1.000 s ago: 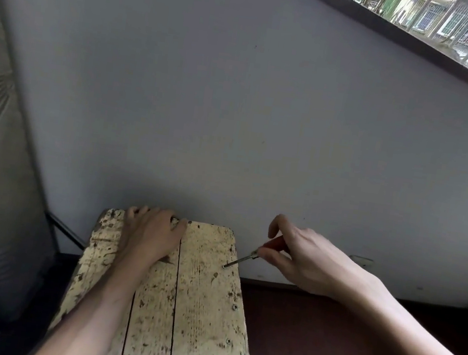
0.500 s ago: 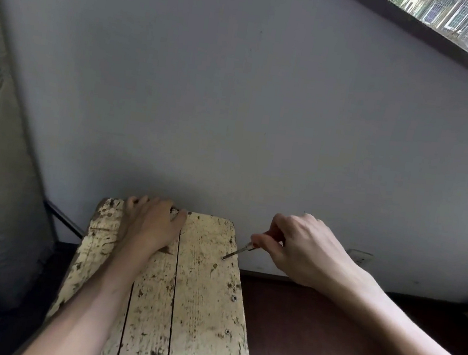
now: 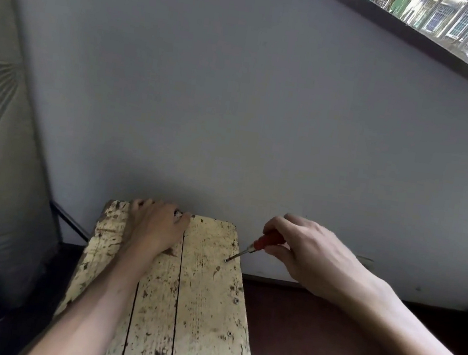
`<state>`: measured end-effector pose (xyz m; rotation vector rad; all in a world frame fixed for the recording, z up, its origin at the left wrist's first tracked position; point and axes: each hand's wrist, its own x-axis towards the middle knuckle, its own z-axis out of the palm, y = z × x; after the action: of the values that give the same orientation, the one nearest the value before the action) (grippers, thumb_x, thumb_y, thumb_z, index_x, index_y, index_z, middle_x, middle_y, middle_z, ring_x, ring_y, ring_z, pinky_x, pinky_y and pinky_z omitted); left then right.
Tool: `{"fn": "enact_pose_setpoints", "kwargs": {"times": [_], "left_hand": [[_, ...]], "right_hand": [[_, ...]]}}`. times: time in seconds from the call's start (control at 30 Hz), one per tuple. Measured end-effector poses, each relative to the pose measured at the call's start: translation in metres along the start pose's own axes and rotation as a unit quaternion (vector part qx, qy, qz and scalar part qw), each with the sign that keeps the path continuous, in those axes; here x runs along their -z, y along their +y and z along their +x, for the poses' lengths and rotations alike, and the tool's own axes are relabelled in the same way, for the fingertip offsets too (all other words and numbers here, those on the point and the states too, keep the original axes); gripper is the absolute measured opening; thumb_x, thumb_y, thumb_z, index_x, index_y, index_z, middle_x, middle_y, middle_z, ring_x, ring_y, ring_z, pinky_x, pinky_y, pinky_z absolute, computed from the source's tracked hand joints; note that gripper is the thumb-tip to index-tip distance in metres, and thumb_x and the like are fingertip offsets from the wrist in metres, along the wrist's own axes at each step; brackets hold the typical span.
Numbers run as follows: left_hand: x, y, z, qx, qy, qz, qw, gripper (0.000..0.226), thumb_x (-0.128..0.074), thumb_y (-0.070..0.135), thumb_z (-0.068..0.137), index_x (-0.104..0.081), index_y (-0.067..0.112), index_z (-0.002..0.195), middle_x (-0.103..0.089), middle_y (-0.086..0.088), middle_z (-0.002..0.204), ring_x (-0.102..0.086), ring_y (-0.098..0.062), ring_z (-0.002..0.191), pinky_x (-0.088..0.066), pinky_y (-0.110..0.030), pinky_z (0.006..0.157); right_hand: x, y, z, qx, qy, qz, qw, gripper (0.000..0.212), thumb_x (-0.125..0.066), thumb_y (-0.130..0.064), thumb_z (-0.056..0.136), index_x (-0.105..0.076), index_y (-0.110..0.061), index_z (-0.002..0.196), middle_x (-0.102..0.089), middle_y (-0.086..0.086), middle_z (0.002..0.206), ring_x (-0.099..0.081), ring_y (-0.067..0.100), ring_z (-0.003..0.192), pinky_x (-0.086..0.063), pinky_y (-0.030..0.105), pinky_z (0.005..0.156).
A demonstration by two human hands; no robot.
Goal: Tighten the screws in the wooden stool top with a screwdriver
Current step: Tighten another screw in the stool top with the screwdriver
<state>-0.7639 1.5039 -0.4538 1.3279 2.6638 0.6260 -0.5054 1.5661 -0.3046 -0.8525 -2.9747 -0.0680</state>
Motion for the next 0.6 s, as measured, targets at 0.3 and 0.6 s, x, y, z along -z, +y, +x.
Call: {"fn": "enact_pose_setpoints", "kwargs": {"times": [0.3,0.6], "left_hand": [[-0.007,-0.001,0.003,-0.003,0.01,-0.003,1.0,0.04,-0.038,0.054,0.102,-0.071,0.032,0.105,-0.07,0.003,0.115,-0.054,-0.022,0.116,-0.026,-0.04,0.1],[-0.002,0.001,-0.001,-0.002,0.007,-0.002,1.0,0.037,-0.037,0.053,0.102,-0.067,0.032,0.098,-0.07,0.002,0.114,-0.054,-0.022,0.115,-0.026,-0.039,0.099]], "right_hand": [[-0.002,-0.001,0.005,0.001,0.031,-0.031,0.999,0.035,-0.055,-0.058,0.099,-0.065,-0.025,0.101,-0.075,-0.013,0.098,-0.068,0.022,0.083,-0.049,0.033,0.065],[-0.005,-0.012,0.023,-0.098,-0.013,-0.061,0.993,0.046,-0.044,-0.062,0.101,-0.059,-0.02,0.091,-0.066,0.001,0.086,-0.062,0.03,0.078,-0.04,0.035,0.062]]}}
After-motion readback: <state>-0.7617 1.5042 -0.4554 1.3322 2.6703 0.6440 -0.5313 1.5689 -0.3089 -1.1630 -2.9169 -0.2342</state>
